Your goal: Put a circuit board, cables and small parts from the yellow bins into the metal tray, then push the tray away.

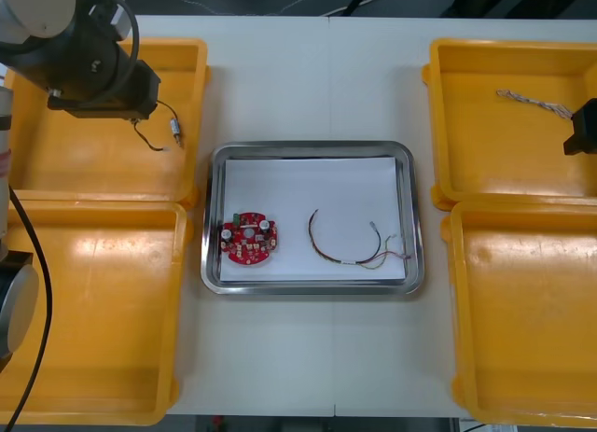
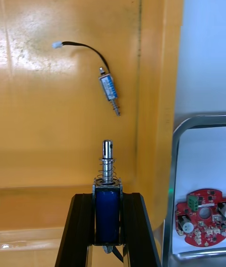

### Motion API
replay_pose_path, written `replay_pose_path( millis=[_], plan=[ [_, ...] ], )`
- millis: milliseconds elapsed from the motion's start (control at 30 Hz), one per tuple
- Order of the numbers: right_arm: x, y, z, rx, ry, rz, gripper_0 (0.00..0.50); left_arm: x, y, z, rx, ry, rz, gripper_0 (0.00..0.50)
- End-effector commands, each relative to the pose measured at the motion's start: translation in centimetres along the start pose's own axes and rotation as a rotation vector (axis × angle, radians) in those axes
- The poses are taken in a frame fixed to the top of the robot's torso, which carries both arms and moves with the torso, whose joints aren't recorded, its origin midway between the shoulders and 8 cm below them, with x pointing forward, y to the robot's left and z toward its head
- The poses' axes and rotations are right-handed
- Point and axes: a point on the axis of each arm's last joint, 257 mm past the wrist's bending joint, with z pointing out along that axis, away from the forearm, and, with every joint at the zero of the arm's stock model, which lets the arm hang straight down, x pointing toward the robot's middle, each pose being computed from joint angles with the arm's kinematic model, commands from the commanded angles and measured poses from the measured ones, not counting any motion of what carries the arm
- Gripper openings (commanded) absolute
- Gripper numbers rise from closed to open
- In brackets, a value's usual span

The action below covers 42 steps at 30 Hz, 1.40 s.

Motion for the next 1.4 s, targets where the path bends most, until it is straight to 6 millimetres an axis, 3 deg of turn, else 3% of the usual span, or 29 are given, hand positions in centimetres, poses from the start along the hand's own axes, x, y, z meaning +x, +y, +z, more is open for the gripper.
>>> replay_pose_path(
  millis=[33,233,433,1000,1133,1400],
  plan=[
    [-3.4,-2.2,-1.7,0.013,-0.088,0.068,0.5,0.8,-3.8,-0.2,0.013,-0.017,-0.105,0.0],
    [-5.5,-2.5,-1.1,-0.006,-0.136,0.082,0.5,2.9,-8.0,1.0,-0.002,0.001,-0.145,0.0],
    [-7.0,-2.7,-0.4,0.0,-0.174,0.08,0.5,4.9,-10.5,2.5,-0.034,0.024,-0.123,0.0],
    [-8.3,-3.1,0.2,0.024,-0.181,0.08,0.5,8.5,-12.5,7.0,-0.013,0.025,-0.031,0.0],
    [-9.7,-2.7,0.3,0.039,-0.221,0.051,0.5,8.7,-12.7,7.7,-0.017,0.017,-0.005,0.0],
    [-14.3,-2.9,2.7,0.045,-0.32,0.051,0.5,8.4,-14.2,9.4,0.01,-0.004,0.028,0.0]
  ],
)
